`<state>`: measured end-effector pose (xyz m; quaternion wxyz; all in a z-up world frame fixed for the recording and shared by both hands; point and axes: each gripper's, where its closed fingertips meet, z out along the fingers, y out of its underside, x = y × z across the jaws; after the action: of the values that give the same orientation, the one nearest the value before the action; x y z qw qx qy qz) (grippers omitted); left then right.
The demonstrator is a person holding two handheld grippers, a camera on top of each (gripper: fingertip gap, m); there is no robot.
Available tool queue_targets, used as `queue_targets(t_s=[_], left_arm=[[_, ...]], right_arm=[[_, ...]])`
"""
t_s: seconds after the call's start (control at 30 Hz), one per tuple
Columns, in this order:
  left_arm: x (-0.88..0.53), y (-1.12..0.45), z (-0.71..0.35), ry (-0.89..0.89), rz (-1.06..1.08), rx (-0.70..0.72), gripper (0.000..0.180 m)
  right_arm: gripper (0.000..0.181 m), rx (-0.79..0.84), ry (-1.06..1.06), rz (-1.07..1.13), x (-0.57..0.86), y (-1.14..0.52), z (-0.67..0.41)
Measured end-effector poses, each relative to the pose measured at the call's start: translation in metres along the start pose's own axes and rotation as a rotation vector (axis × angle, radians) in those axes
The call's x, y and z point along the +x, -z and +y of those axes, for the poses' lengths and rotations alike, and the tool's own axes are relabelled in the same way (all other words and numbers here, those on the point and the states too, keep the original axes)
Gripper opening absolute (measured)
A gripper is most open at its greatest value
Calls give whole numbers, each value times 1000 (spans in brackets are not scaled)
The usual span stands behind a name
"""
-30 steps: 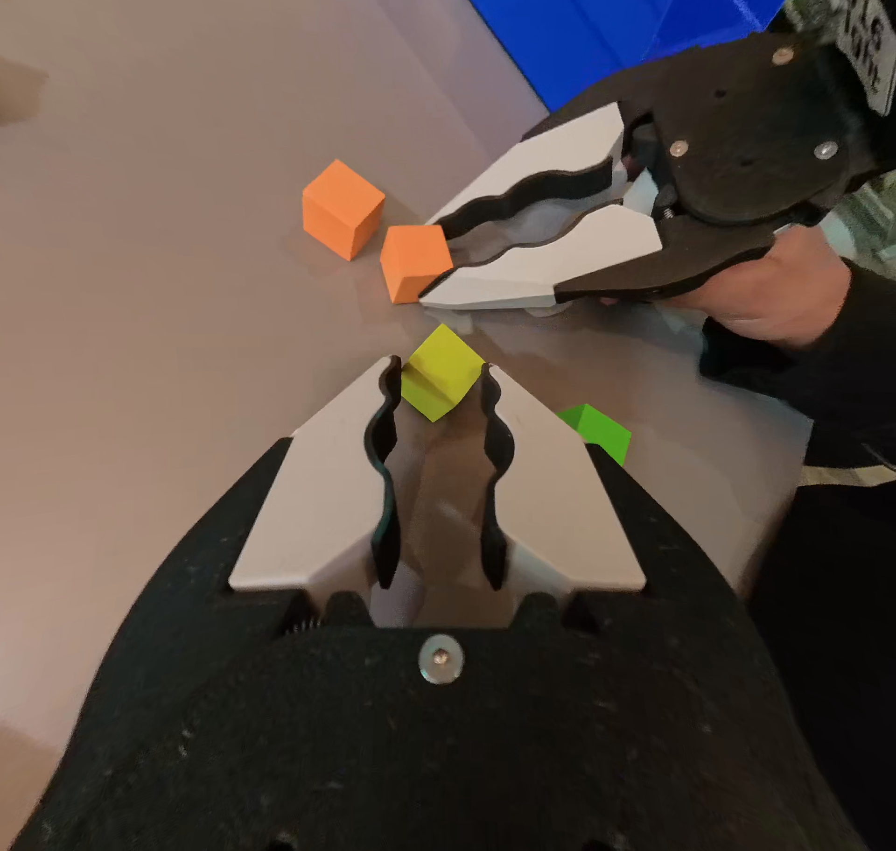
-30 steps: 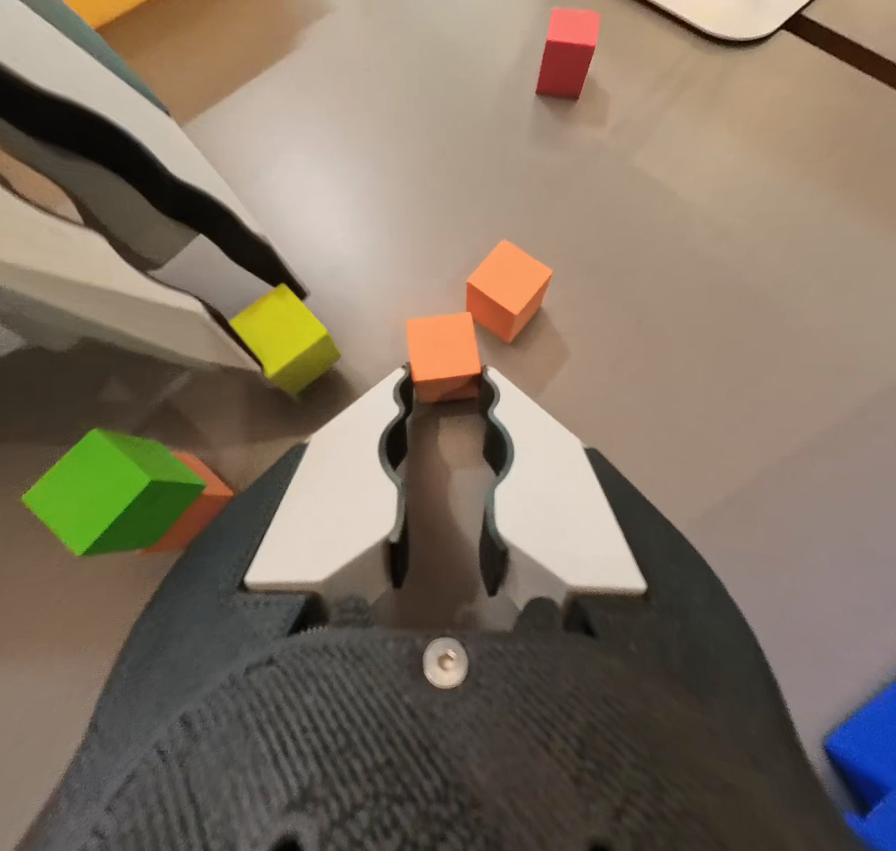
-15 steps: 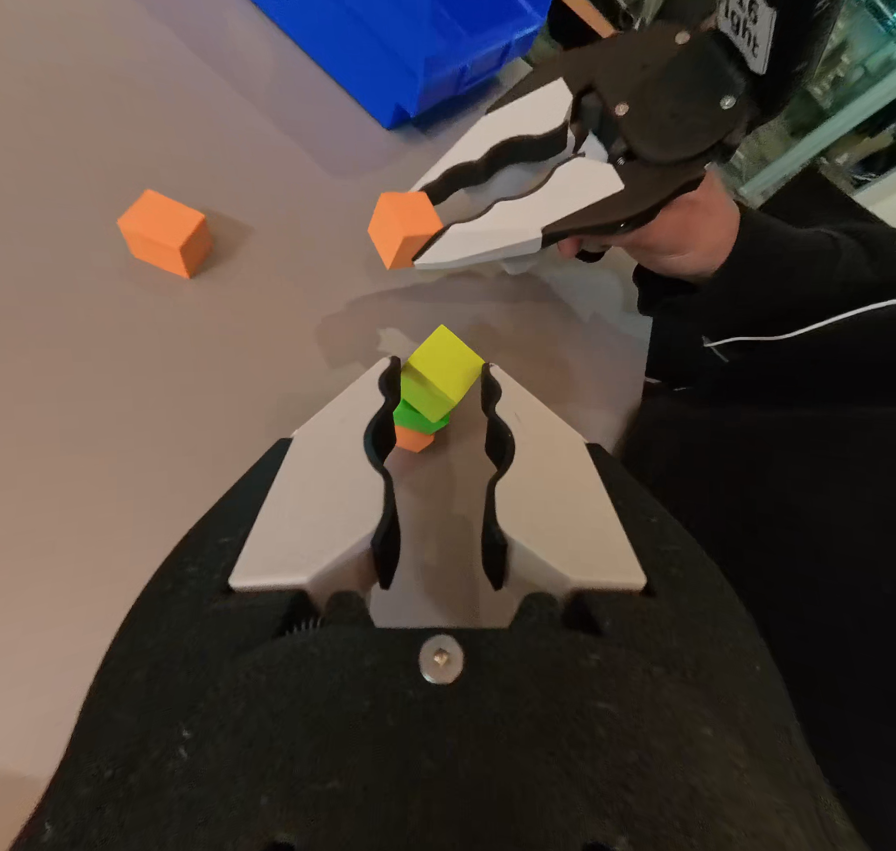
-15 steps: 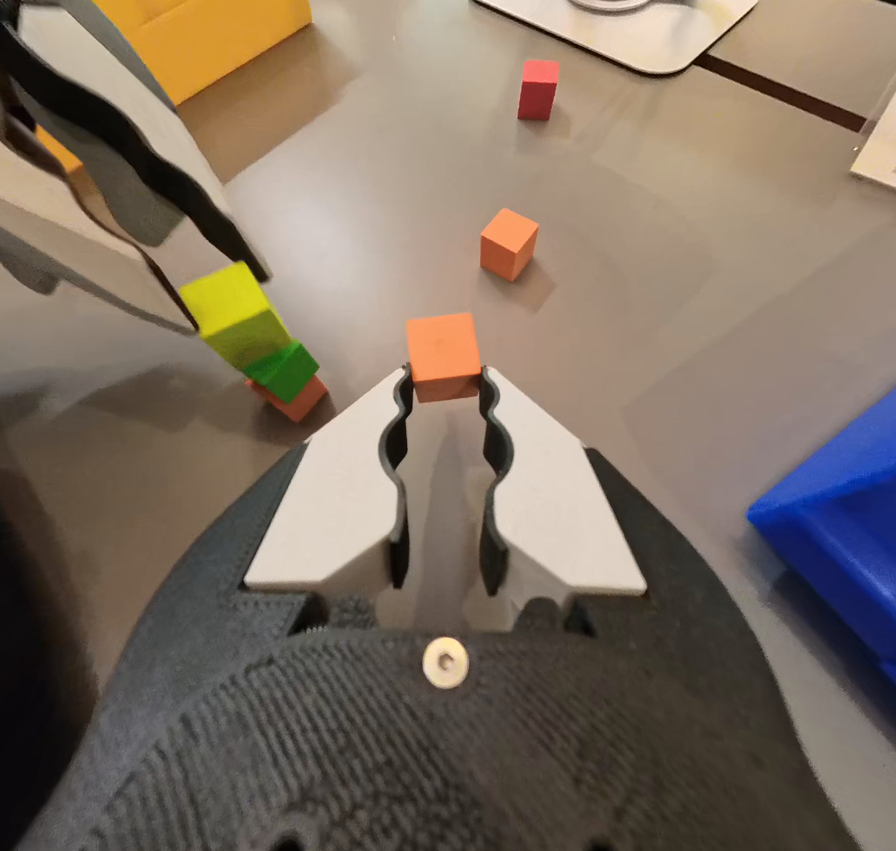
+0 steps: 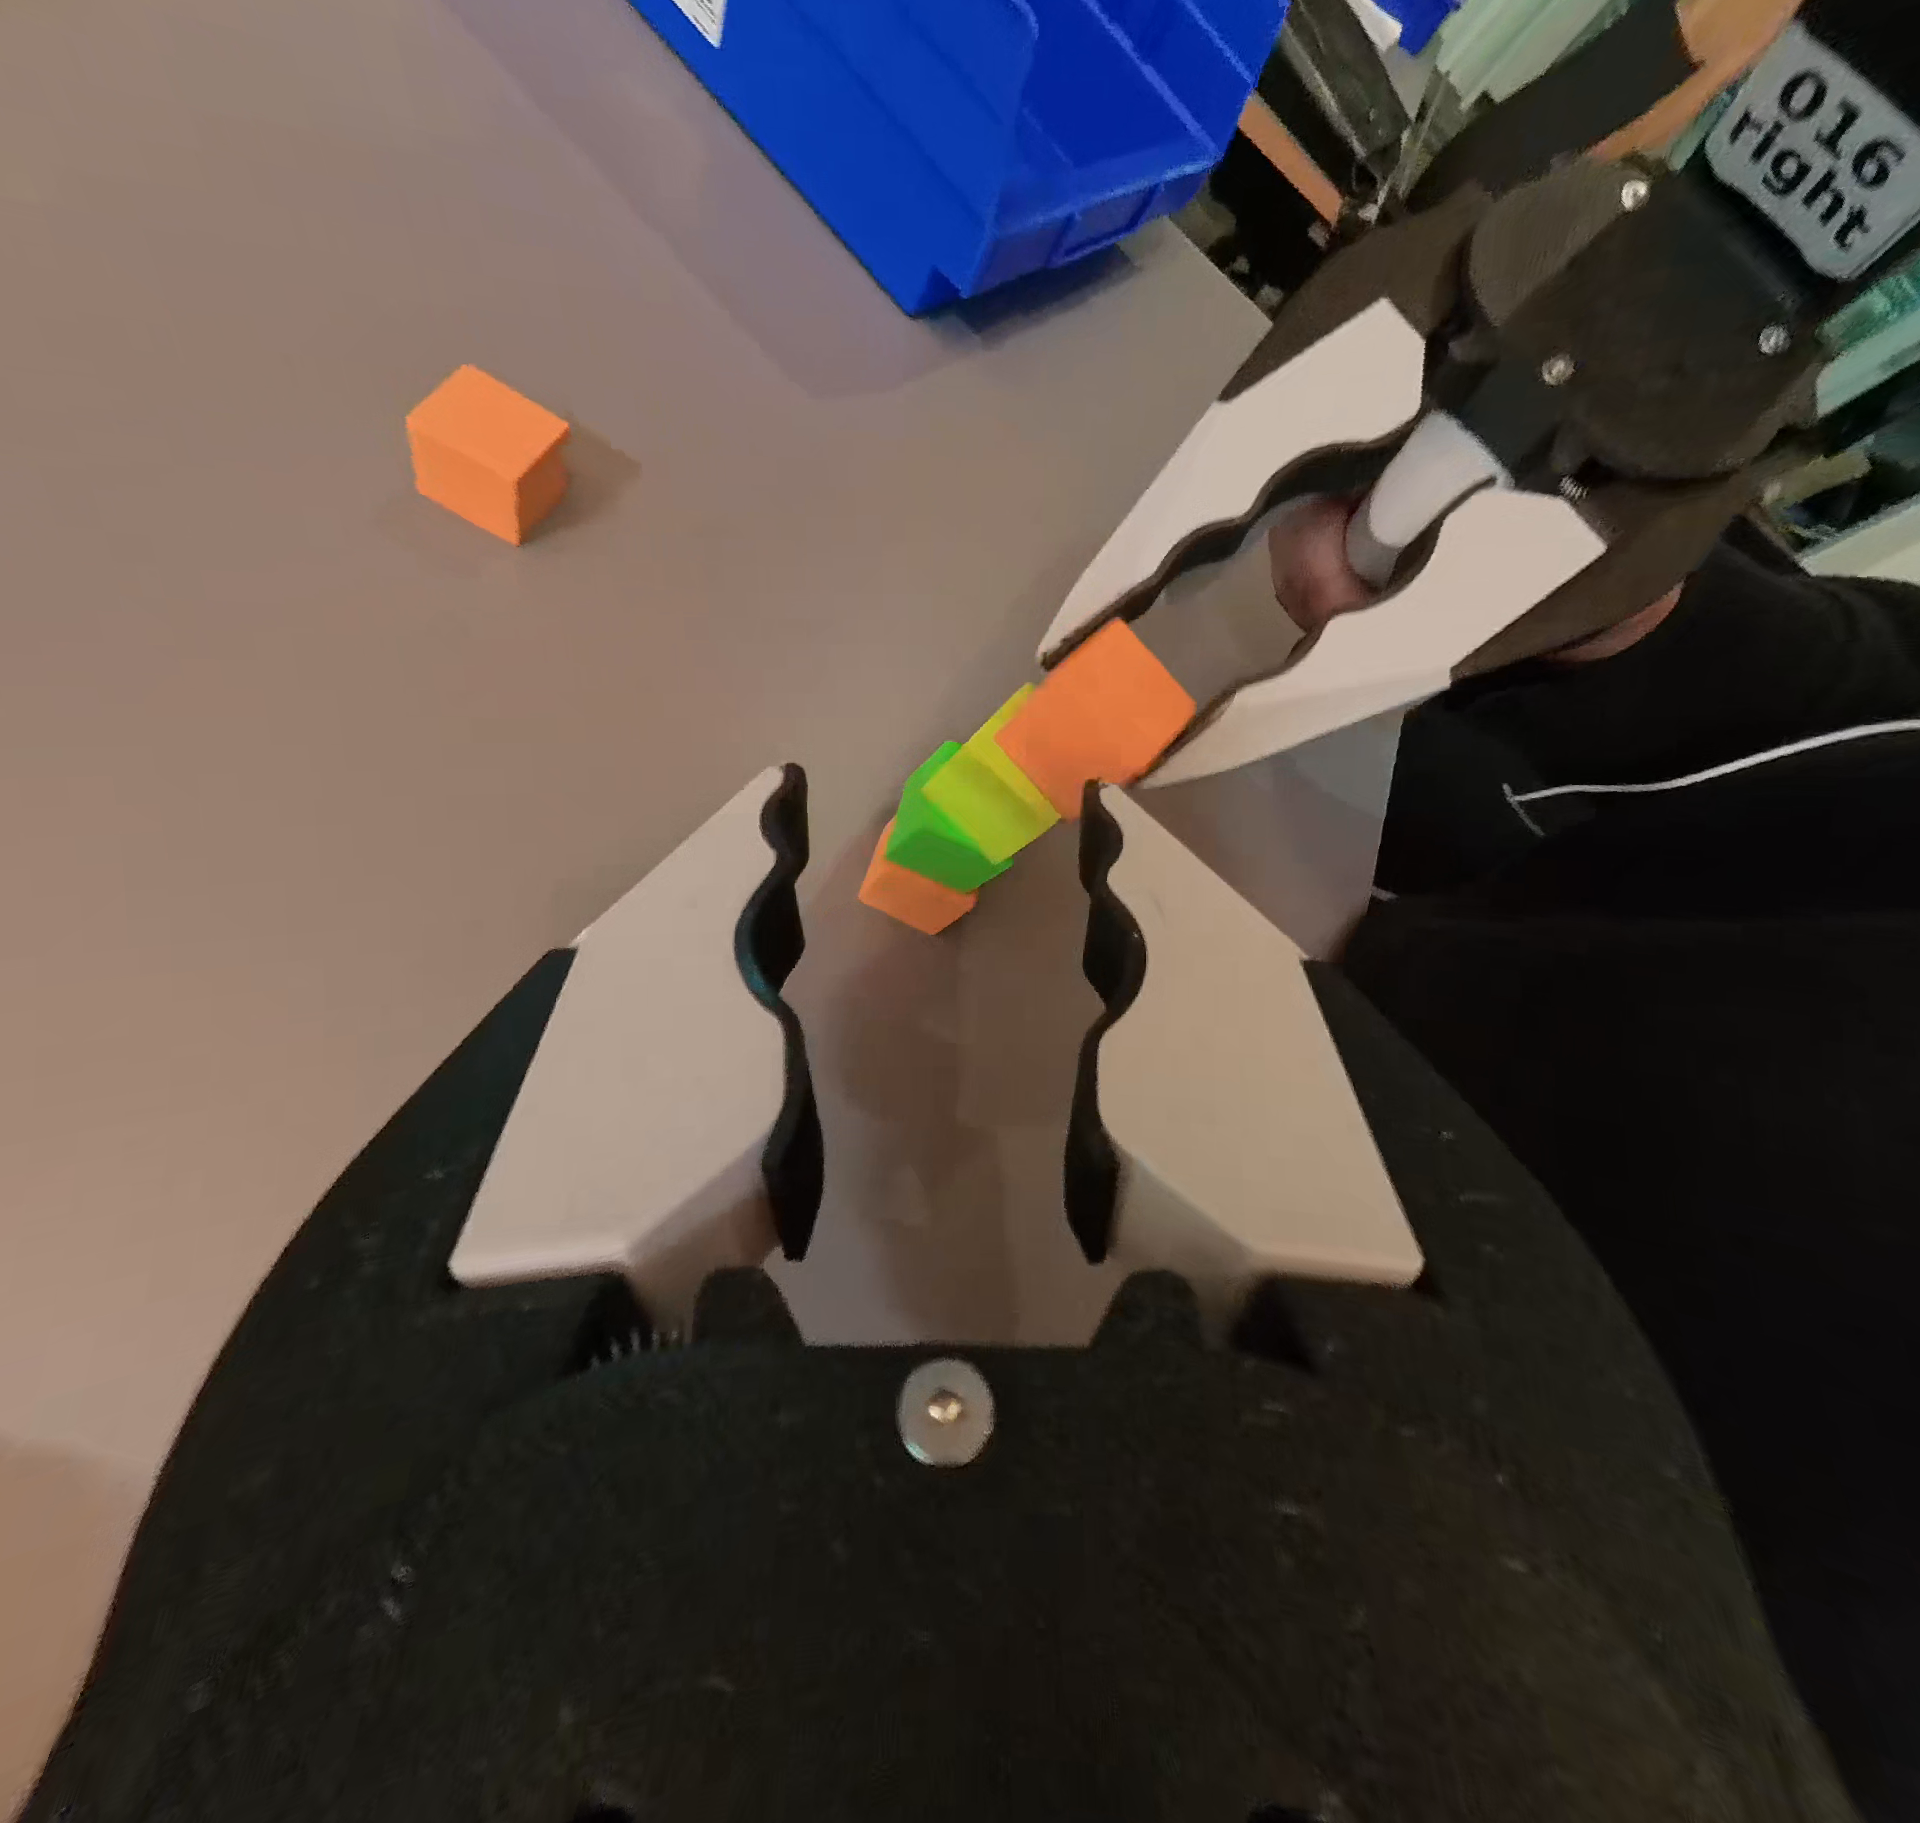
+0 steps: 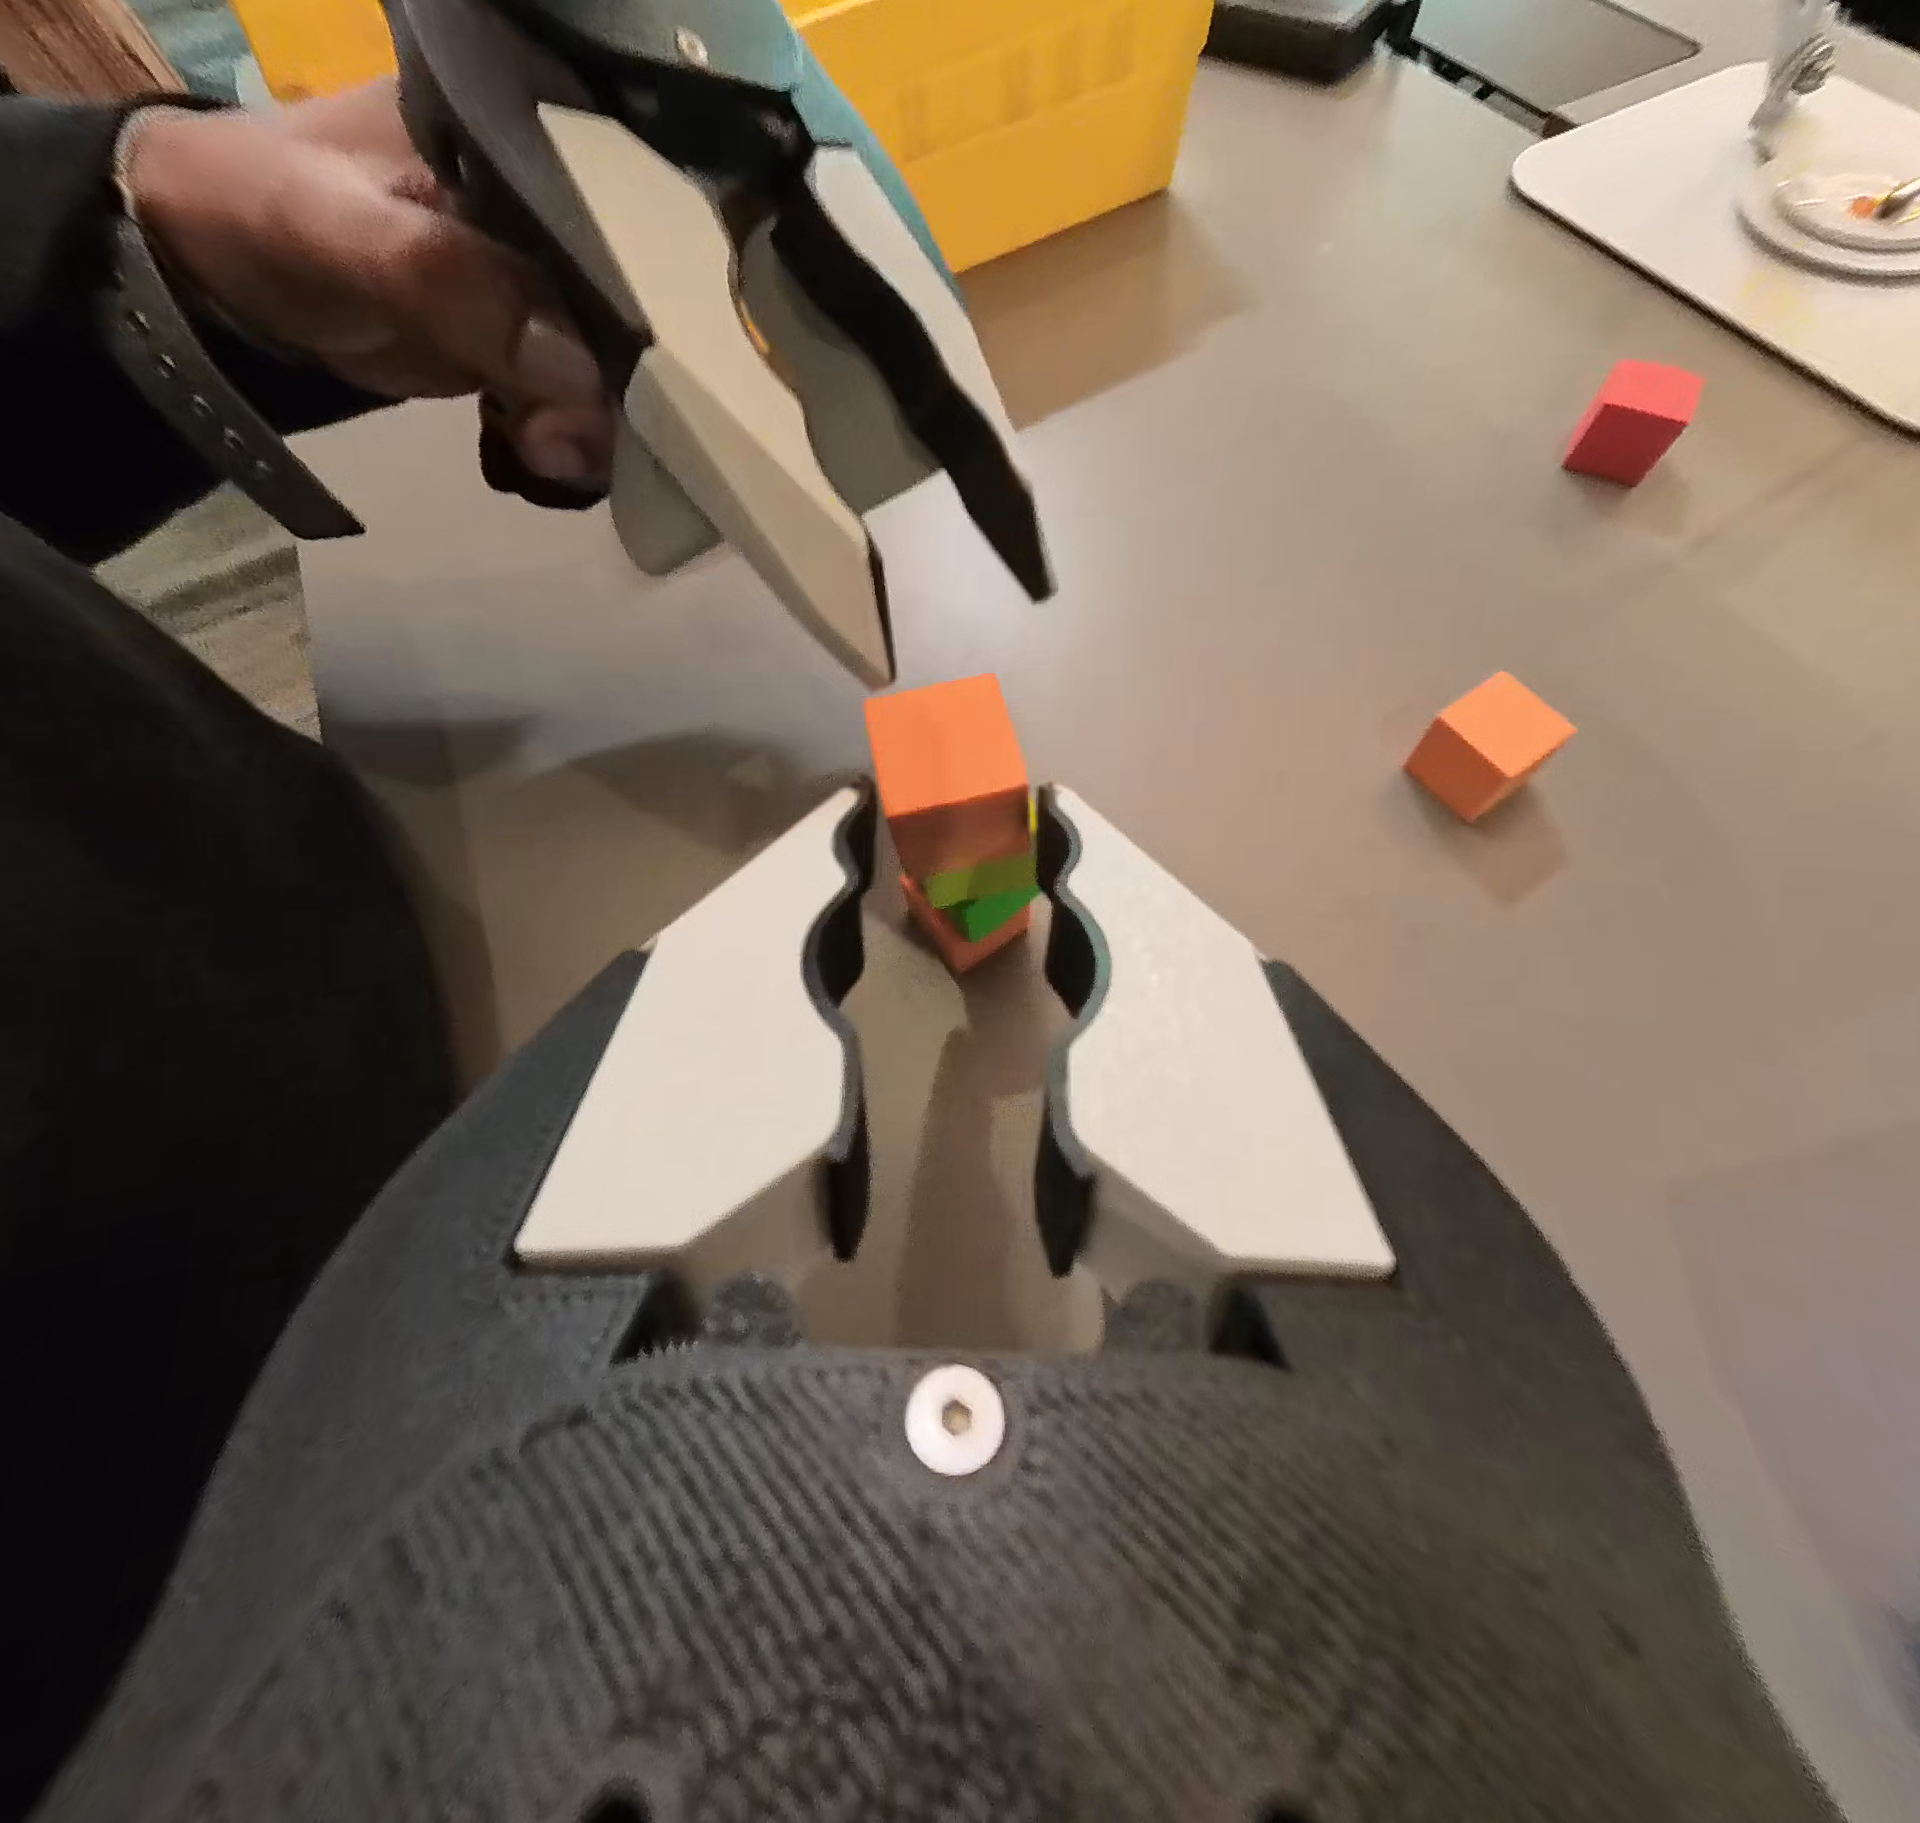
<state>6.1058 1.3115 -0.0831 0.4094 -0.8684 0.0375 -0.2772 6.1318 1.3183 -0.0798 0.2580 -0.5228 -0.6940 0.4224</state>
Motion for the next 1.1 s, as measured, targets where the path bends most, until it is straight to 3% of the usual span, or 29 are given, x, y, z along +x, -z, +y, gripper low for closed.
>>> queue_targets(t_s=[0.1, 0.33, 0.5, 0.6, 0.67, 0.9, 0.97, 1.03, 1.1], left_arm=[[-10, 9, -3, 20, -36, 34, 50], [-55, 21, -21, 83, -167, 131, 49], [-98, 5, -55, 73, -222, 193, 50], [-129, -8, -69, 54, -282, 176, 50], [-148, -15, -73, 57, -324, 150, 50], [-158, -36, -81, 73, -315, 133, 49], [-157, -39, -77, 67, -318, 116, 49], [-158, -39, -72, 62, -330, 100, 49], [-158, -35, -68, 63, -337, 95, 49]], right_arm=[[46, -16, 11, 19, 3, -3, 0], [46, 196, -156, 28, 40, 15, -21], [58, 446, -268, -146, 62, 22, -49], [50, 485, -300, -163, 79, 22, -56], [46, 395, -294, -70, 95, 12, -44], [63, -72, -171, 239, 130, -33, 29], [54, -159, -137, 258, 131, -42, 44], [27, -228, -114, 277, 132, -45, 54], [27, -208, -49, 299, 129, -41, 44]])
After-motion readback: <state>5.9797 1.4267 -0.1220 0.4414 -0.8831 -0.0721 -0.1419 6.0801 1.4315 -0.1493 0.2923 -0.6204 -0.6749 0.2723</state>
